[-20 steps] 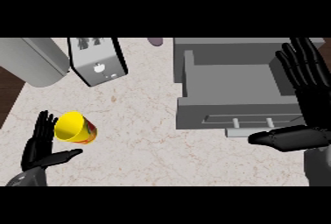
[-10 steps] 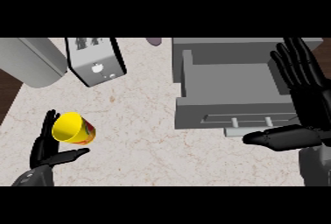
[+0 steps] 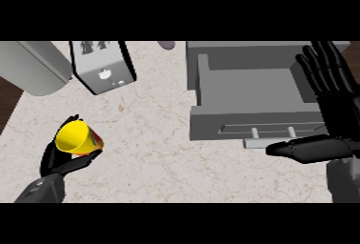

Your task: Pick up the cup, place it into the drawer and close the drawer

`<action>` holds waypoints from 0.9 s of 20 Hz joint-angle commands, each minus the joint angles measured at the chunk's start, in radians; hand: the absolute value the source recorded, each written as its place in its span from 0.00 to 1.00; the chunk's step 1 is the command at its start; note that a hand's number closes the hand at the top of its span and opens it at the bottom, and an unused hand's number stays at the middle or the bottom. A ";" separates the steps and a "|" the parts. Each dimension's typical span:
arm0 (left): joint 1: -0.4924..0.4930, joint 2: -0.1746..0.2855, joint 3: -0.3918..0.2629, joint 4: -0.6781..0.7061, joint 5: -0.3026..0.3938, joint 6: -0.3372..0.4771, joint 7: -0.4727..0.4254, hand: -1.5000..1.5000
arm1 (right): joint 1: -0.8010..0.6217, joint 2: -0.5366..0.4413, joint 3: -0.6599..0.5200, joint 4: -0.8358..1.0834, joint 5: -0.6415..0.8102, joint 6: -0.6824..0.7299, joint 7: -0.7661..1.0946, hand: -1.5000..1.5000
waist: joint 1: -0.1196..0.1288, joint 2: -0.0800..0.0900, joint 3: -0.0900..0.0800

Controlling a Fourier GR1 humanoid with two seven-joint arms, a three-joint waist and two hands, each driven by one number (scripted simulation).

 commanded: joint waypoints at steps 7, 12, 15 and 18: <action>0.002 -0.008 0.018 -0.079 -0.019 0.230 -0.214 1.00 | -0.017 -0.028 -0.021 -0.017 -0.017 0.010 0.033 0.00 | -0.007 0.001 0.000; -0.027 -0.106 0.047 -0.080 0.007 0.250 -0.282 1.00 | 0.005 -0.025 -0.024 0.015 -0.023 0.032 -0.011 0.00 | 0.000 -0.001 0.001; -0.056 -0.182 0.050 -0.092 0.009 0.306 -0.299 1.00 | -0.014 -0.025 -0.041 0.044 -0.036 0.032 -0.024 0.00 | 0.002 -0.001 0.002; -0.077 -0.180 0.030 -0.148 0.018 0.142 -0.277 1.00 | -0.008 -0.054 -0.070 0.033 -0.052 0.044 -0.010 0.00 | 0.011 -0.008 0.003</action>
